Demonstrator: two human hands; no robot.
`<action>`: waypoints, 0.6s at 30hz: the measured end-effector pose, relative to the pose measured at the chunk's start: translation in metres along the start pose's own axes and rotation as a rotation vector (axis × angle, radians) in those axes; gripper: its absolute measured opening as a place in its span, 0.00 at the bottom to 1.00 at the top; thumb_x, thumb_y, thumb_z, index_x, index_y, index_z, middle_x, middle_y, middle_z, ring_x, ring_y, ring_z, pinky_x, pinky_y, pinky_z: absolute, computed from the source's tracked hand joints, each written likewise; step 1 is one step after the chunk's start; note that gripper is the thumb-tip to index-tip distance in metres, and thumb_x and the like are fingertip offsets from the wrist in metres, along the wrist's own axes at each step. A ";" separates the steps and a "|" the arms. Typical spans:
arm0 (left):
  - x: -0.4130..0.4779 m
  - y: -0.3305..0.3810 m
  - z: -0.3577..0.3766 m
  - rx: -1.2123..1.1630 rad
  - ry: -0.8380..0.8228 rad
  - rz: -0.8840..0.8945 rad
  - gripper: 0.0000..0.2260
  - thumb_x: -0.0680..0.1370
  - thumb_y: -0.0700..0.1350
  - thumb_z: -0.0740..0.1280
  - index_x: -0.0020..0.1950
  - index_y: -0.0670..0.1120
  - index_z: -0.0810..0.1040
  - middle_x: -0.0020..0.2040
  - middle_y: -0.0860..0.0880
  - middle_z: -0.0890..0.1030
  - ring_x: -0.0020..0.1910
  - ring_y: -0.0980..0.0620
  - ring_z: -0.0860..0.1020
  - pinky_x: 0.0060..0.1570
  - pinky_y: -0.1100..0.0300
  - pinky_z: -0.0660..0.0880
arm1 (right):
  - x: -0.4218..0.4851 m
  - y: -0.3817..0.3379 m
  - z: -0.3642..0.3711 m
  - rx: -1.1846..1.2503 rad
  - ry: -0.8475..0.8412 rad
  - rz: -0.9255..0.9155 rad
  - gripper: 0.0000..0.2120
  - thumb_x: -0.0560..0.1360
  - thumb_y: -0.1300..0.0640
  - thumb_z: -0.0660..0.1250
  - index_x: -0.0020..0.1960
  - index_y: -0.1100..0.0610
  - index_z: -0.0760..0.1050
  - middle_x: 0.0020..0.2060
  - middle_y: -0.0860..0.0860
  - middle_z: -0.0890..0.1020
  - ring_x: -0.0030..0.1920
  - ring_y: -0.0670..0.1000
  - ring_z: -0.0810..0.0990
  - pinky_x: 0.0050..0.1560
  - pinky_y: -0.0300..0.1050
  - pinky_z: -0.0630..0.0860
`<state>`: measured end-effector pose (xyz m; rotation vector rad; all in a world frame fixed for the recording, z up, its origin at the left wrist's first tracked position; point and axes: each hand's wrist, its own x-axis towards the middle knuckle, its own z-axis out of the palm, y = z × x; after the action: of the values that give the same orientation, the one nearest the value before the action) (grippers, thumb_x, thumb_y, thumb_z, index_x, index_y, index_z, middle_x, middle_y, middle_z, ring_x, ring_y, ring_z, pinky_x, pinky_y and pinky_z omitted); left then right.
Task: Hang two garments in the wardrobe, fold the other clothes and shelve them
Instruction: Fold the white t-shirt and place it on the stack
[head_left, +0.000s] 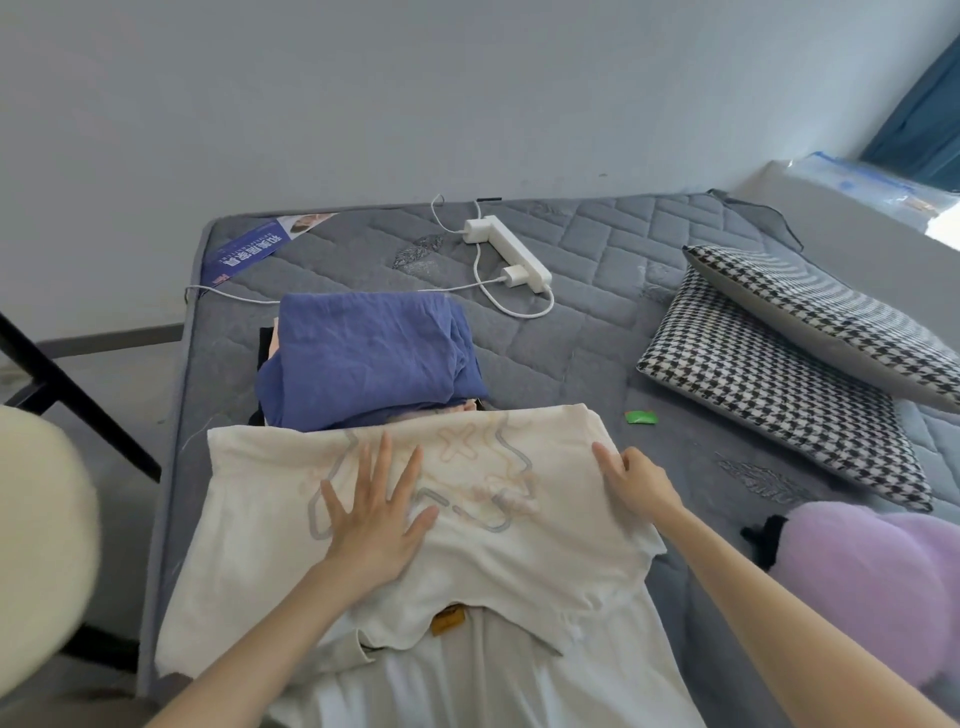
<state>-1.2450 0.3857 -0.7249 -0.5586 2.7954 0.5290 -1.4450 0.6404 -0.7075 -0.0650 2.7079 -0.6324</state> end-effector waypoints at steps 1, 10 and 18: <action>-0.002 0.003 0.001 -0.013 -0.016 0.013 0.32 0.80 0.63 0.46 0.71 0.57 0.26 0.64 0.55 0.17 0.69 0.51 0.22 0.67 0.33 0.35 | -0.005 0.003 0.000 -0.060 -0.022 -0.003 0.25 0.75 0.30 0.51 0.40 0.53 0.63 0.40 0.49 0.73 0.41 0.53 0.73 0.39 0.49 0.66; -0.032 0.001 0.007 -0.029 -0.064 0.013 0.30 0.79 0.64 0.46 0.73 0.62 0.31 0.72 0.53 0.23 0.73 0.49 0.27 0.68 0.34 0.36 | -0.045 0.010 -0.007 0.009 0.026 -0.150 0.17 0.81 0.46 0.54 0.38 0.55 0.59 0.39 0.52 0.73 0.41 0.55 0.72 0.36 0.49 0.63; -0.060 -0.021 0.006 -0.109 -0.038 -0.021 0.28 0.79 0.64 0.46 0.70 0.66 0.29 0.73 0.54 0.26 0.73 0.46 0.29 0.68 0.35 0.35 | -0.063 0.031 0.012 0.272 -0.050 0.077 0.13 0.80 0.51 0.58 0.54 0.63 0.67 0.47 0.56 0.73 0.42 0.53 0.71 0.37 0.45 0.68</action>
<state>-1.1819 0.3892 -0.7188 -0.5923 2.7342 0.6834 -1.3810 0.6709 -0.7098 0.0905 2.5379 -0.9547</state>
